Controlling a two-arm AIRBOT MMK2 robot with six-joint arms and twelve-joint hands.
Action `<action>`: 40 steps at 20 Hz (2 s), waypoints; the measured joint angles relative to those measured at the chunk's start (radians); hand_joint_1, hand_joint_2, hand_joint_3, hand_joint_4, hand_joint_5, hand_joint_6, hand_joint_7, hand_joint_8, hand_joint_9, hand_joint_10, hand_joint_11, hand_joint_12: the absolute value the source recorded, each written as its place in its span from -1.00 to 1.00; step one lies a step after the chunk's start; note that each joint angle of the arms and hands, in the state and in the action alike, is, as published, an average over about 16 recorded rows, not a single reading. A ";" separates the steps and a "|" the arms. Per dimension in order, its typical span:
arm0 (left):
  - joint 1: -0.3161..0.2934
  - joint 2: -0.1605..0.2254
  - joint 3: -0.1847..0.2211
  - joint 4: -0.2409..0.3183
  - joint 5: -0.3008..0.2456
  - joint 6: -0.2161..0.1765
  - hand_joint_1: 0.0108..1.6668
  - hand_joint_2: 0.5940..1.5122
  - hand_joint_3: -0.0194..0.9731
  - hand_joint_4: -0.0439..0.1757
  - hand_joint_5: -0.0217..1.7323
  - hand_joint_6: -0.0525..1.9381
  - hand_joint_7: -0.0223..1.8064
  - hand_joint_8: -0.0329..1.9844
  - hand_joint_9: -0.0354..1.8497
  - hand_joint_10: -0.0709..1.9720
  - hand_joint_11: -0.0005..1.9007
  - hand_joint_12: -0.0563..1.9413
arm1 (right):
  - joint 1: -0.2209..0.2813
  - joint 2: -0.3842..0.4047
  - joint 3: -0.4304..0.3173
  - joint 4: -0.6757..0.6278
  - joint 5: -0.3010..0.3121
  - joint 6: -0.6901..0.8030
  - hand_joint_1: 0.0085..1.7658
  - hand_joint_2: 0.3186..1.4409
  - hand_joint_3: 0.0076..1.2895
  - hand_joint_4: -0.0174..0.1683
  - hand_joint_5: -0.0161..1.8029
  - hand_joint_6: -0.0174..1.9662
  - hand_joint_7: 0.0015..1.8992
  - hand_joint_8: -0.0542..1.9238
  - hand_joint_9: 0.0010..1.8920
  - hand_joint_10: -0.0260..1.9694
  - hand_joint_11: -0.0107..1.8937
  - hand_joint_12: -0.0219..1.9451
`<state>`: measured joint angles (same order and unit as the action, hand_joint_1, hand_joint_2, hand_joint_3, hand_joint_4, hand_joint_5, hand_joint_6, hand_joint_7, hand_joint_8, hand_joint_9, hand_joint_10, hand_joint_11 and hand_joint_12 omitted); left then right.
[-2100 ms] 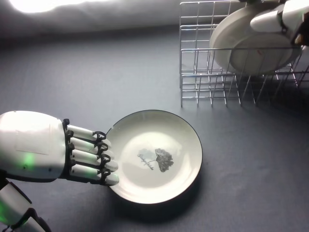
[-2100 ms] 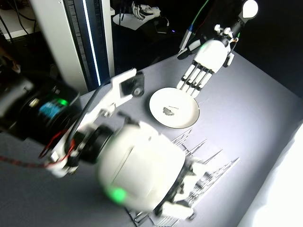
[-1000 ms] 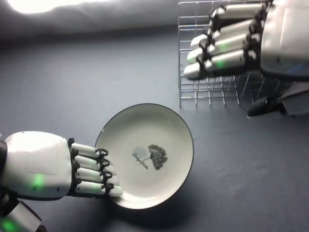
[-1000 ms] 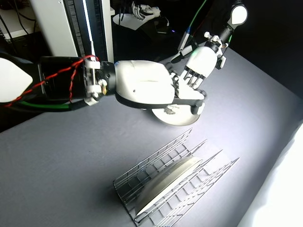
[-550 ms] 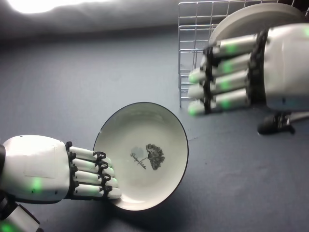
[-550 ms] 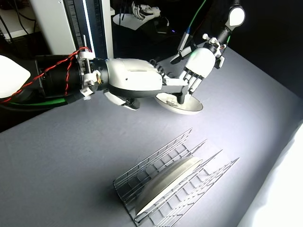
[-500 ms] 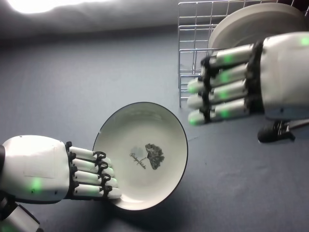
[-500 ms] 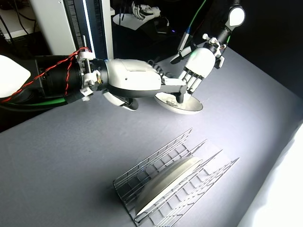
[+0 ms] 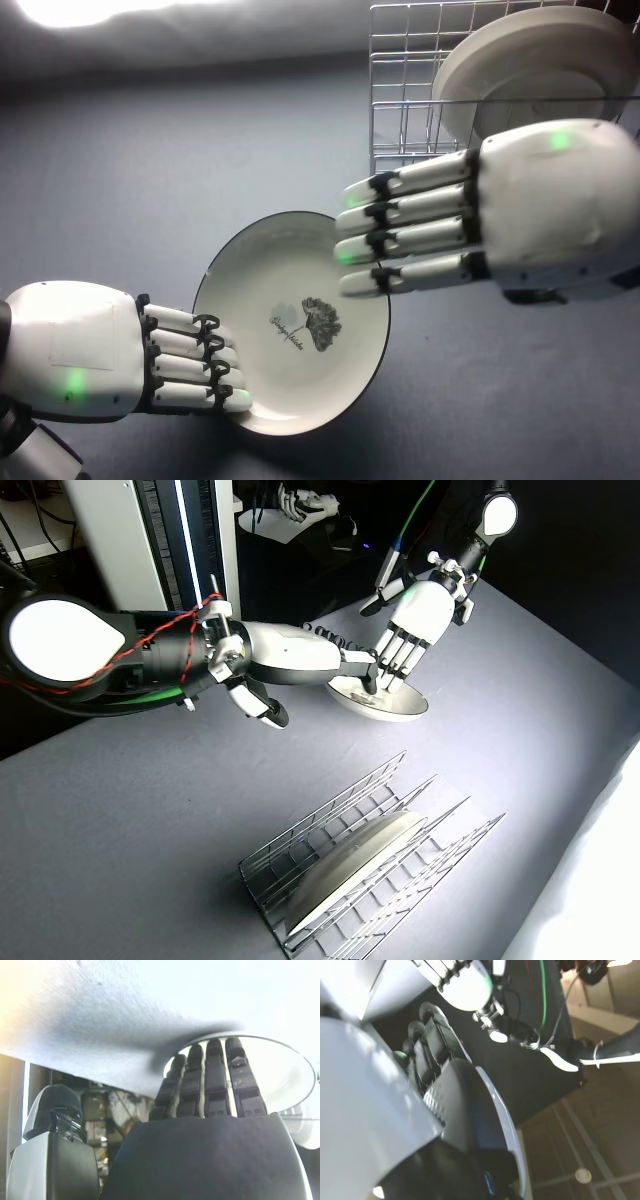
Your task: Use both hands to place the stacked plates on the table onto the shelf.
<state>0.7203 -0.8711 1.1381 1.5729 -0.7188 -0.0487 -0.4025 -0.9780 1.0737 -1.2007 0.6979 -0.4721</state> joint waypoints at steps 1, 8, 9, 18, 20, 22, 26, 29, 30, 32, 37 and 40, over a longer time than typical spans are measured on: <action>0.000 0.000 0.000 0.000 0.000 0.000 -0.99 0.01 -0.94 -0.69 -0.95 -0.98 -0.90 -0.96 -0.87 -0.94 -0.96 -0.79 | -0.004 -0.012 0.002 -0.003 -0.012 -0.002 0.33 0.14 -0.99 -0.76 -0.85 -0.95 -0.88 -0.94 -0.89 -0.97 -0.97 -0.53; 0.003 0.000 0.000 -0.002 0.000 0.000 -0.99 -0.01 -0.94 -0.69 -0.95 -0.98 -0.90 -0.97 -0.87 -0.94 -0.96 -0.78 | -0.029 -0.110 0.039 -0.001 -0.086 -0.009 0.41 0.12 -0.99 -0.76 -0.96 -0.95 -0.98 -0.94 -0.98 -0.97 -0.97 -0.82; 0.003 0.000 0.000 -0.003 0.000 0.000 -0.99 -0.02 -0.94 -0.69 -0.95 -0.98 -0.90 -0.97 -0.87 -0.94 -0.96 -0.78 | -0.033 -0.125 0.047 -0.001 -0.095 -0.010 0.42 0.12 -0.99 -0.76 -0.97 -0.95 -0.98 -0.94 -0.99 -0.97 -0.97 -0.81; 0.006 0.000 0.000 -0.004 -0.001 0.000 -0.99 -0.05 -0.94 -0.69 -0.95 -0.98 -0.91 -0.97 -0.89 -0.94 -0.97 -0.78 | -0.044 -0.250 0.123 0.005 -0.145 -0.016 0.48 0.14 -0.99 -0.77 -0.97 -0.95 -0.98 -0.94 -0.98 -0.97 -0.97 -0.58; 0.006 0.000 0.000 -0.004 -0.001 0.000 -0.99 -0.06 -0.94 -0.69 -0.95 -0.98 -0.91 -0.97 -0.89 -0.93 -0.97 -0.78 | -0.045 -0.270 0.134 0.006 -0.153 -0.018 0.50 0.16 -0.99 -0.76 -0.97 -0.95 -0.98 -0.94 -0.98 -0.97 -0.97 -0.54; 0.006 0.000 0.000 -0.004 -0.002 0.000 -0.99 -0.06 -0.94 -0.69 -0.96 -0.98 -0.92 -0.96 -0.89 -0.93 -0.97 -0.78 | -0.046 -0.286 0.142 0.007 -0.161 -0.021 0.51 0.18 -0.99 -0.77 -0.97 -0.95 -0.98 -0.94 -0.98 -0.97 -0.97 -0.52; 0.006 0.000 0.000 -0.003 -0.002 0.000 -0.99 -0.06 -0.94 -0.69 -0.96 -0.98 -0.92 -0.96 -0.90 -0.93 -0.97 -0.78 | -0.047 -0.307 0.147 0.008 -0.170 -0.026 0.48 0.22 -0.99 -0.77 -0.97 -0.95 -0.98 -0.94 -0.98 -0.97 -0.97 -0.53; 0.006 0.000 0.000 -0.003 -0.002 0.000 -0.99 -0.06 -0.94 -0.69 -0.96 -0.98 -0.92 -0.95 -0.90 -0.93 -0.98 -0.78 | -0.048 -0.315 0.148 0.010 -0.177 -0.032 0.46 0.23 -0.99 -0.77 -0.97 -0.95 -0.98 -0.94 -0.98 -0.97 -0.97 -0.52; 0.006 0.000 0.000 -0.003 -0.003 0.000 -0.99 -0.06 -0.94 -0.69 -0.96 -0.98 -0.92 -0.95 -0.90 -0.92 -0.98 -0.78 | -0.048 -0.316 0.149 0.011 -0.180 -0.034 0.46 0.23 -0.99 -0.77 -0.96 -0.95 -0.98 -0.94 -0.97 -0.97 -0.97 -0.52; 0.006 0.000 0.000 -0.003 -0.003 0.000 -0.99 -0.06 -0.94 -0.69 -0.96 -0.98 -0.92 -0.95 -0.90 -0.92 -0.98 -0.78 | -0.049 -0.318 0.150 0.014 -0.185 -0.039 0.45 0.24 -0.99 -0.77 -0.95 -0.95 -0.96 -0.94 -0.96 -0.97 -0.97 -0.49; 0.006 0.000 0.000 -0.005 -0.004 0.000 -0.99 -0.06 -0.94 -0.69 -0.96 -0.98 -0.92 -0.95 -0.89 -0.93 -0.98 -0.78 | -0.048 -0.325 0.153 0.026 -0.187 -0.049 0.42 0.25 -0.99 -0.77 -0.82 -0.96 -0.84 -0.95 -0.85 -0.95 -0.97 -0.29; 0.006 0.000 0.000 -0.006 -0.005 0.000 -0.99 -0.06 -0.94 -0.69 -0.96 -0.98 -0.91 -0.96 -0.89 -0.93 -0.98 -0.77 | -0.045 -0.328 0.156 0.036 -0.182 -0.056 0.40 0.26 -0.99 -0.78 -0.69 -0.96 -0.71 -0.95 -0.73 -0.92 -0.93 -0.10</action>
<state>0.7260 -0.8711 1.1383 1.5673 -0.7238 -0.0490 -0.4477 -1.3057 1.2292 -1.1644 0.5161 -0.5279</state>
